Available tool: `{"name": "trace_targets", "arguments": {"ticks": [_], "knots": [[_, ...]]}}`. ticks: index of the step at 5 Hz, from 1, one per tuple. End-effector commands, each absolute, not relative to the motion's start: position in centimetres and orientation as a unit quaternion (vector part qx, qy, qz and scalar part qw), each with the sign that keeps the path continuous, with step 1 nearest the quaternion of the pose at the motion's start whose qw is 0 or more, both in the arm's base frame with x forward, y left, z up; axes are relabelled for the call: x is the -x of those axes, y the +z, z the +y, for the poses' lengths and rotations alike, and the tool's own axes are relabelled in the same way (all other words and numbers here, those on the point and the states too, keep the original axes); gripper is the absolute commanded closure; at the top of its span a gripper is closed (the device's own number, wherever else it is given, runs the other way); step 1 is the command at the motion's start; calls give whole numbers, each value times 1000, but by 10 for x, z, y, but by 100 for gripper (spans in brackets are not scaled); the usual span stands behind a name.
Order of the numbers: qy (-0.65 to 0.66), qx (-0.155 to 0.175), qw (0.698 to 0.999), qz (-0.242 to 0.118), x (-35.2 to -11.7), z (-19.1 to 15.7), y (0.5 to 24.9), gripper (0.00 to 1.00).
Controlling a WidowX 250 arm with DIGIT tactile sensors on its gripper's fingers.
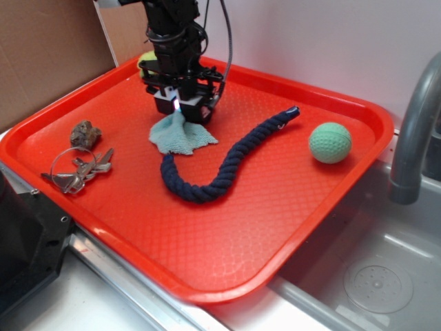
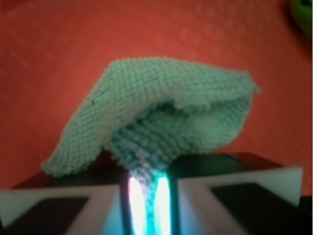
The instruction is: Grab the blue cloth.
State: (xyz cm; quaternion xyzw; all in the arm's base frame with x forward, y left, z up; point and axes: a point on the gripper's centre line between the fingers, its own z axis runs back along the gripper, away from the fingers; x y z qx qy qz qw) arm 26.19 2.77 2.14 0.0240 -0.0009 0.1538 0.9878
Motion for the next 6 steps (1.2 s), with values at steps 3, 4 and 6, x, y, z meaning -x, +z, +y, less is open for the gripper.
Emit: {"name": "trace_targets", "arguments": {"ticks": [3,4,6], "knots": [[153,-32,982,-110,-213,-2,234,100],[166,-25,982,-92,-212,6,277,100],[163,-12,984,-76,-214,10,271,100]]}}
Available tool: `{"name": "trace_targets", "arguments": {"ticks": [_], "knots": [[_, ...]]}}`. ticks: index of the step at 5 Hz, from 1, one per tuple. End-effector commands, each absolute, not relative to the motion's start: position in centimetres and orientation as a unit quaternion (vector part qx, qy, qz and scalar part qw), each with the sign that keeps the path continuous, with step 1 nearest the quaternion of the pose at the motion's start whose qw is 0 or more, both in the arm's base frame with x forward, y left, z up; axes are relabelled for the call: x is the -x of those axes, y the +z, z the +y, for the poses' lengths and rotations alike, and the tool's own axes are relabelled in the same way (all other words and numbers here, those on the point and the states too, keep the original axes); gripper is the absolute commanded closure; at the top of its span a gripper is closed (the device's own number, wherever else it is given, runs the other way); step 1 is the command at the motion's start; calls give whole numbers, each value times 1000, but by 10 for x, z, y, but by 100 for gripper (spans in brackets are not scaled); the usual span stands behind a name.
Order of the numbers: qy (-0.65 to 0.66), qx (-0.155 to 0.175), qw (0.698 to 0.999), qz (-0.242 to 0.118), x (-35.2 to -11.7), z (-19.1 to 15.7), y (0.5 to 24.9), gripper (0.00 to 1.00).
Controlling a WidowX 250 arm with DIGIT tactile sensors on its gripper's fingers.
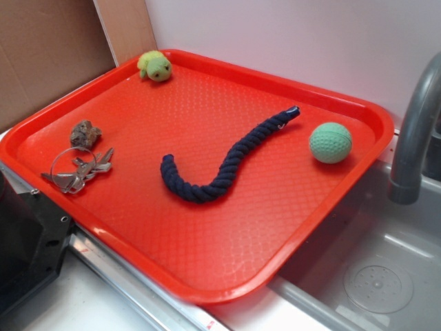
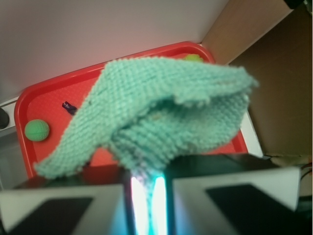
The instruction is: Grab the blue cloth.
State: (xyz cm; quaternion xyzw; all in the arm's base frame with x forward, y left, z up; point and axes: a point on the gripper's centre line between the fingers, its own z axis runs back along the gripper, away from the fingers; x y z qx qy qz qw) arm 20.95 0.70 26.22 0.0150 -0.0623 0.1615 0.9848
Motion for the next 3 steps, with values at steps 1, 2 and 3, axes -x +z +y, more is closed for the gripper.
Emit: {"name": "trace_targets", "arguments": {"ticks": [1,2,3], "knots": [[163,-14,984,-74,-215,8,267,100],[160,-13,984,-76,-215,7,265,100],[164,-14,983,-80,-215,8,263,100]]}}
